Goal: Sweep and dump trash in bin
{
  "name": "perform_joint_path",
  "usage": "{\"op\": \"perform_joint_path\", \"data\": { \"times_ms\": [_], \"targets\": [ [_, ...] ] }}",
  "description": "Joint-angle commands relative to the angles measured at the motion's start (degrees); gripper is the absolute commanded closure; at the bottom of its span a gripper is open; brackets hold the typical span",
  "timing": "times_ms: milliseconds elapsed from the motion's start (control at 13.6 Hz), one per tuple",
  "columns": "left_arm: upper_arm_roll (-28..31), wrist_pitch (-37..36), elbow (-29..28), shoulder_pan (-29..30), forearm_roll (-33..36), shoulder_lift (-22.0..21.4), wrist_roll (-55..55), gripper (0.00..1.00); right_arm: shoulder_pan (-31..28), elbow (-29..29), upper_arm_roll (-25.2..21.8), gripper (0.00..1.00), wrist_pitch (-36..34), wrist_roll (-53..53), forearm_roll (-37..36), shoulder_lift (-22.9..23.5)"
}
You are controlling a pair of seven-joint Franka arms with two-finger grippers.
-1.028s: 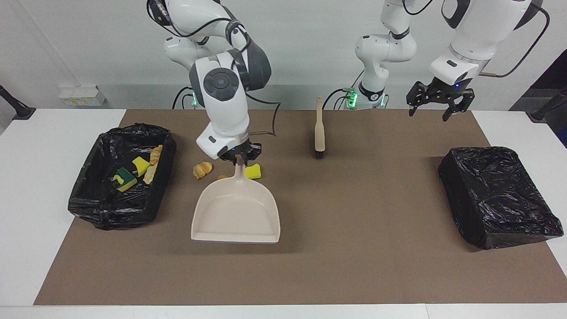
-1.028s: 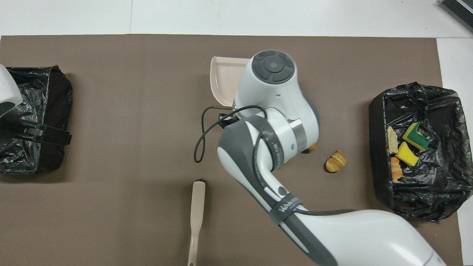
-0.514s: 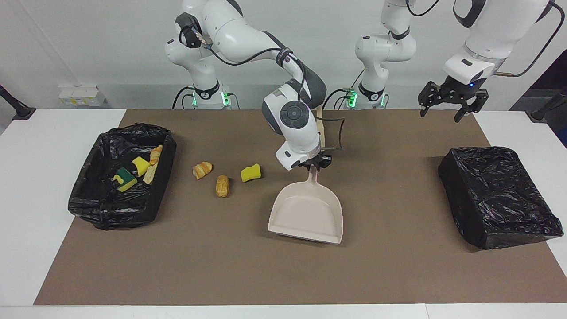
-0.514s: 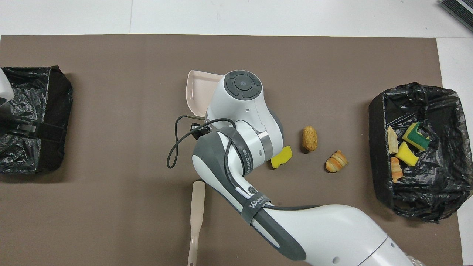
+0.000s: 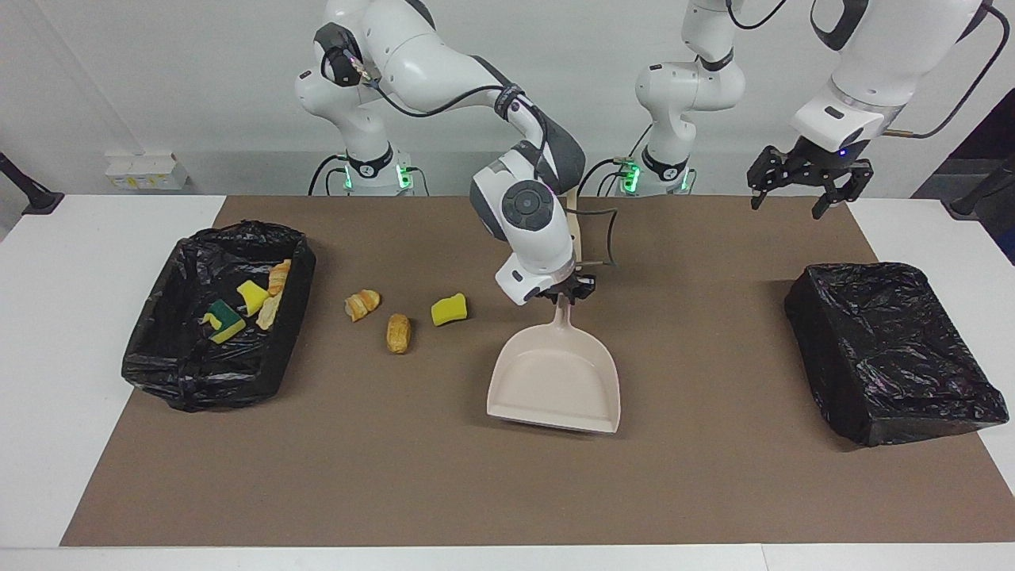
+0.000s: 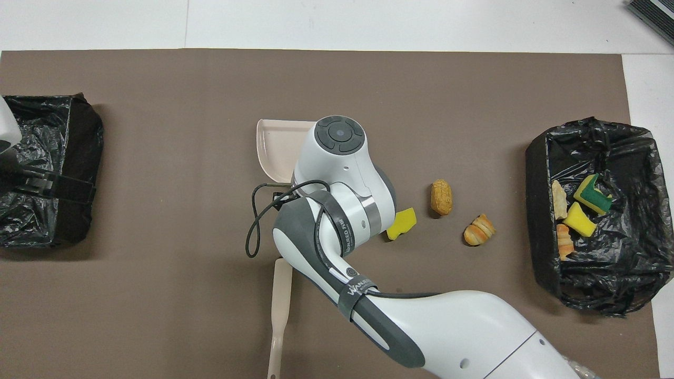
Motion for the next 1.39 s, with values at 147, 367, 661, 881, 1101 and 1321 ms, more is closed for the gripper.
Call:
{"op": "perform_joint_path", "data": {
  "times_ms": [147, 367, 661, 881, 1101, 1321],
  "targets": [
    [-0.4, -1.3, 1.2, 0.3, 0.7, 0.0, 0.2, 0.0, 0.0, -1.4, 0.6, 0.24, 2.5, -1.9, 1.3, -0.4],
    [-0.4, -1.3, 1.0, 0.4, 0.7, 0.0, 0.2, 0.0, 0.0, -1.7, 0.6, 0.0, 1.8, 1.6, 3.0, -2.7],
    [-0.5, -0.5, 0.7, -0.1, 0.4, 0.0, 0.4, 0.0, 1.1, -2.2, 0.6, 0.0, -1.8, 8.7, 5.0, -6.2],
    [-1.8, 0.3, -0.4, -0.5, 0.2, 0.1, 0.1, 0.0, 6.0, -9.4, 0.6, 0.0, -1.5, 16.5, 5.3, -11.2],
    [-3.1, 2.8, -1.5, -0.7, 0.1, 0.4, -0.1, 0.0, 12.6, -17.9, 0.6, 0.0, 0.5, 23.9, 5.5, -17.0],
    [-3.2, 3.9, -1.6, -0.7, -0.3, 1.1, -0.1, 0.0, 19.3, -35.7, 0.7, 0.0, 11.6, 25.8, 7.3, -26.5]
  ]
}}
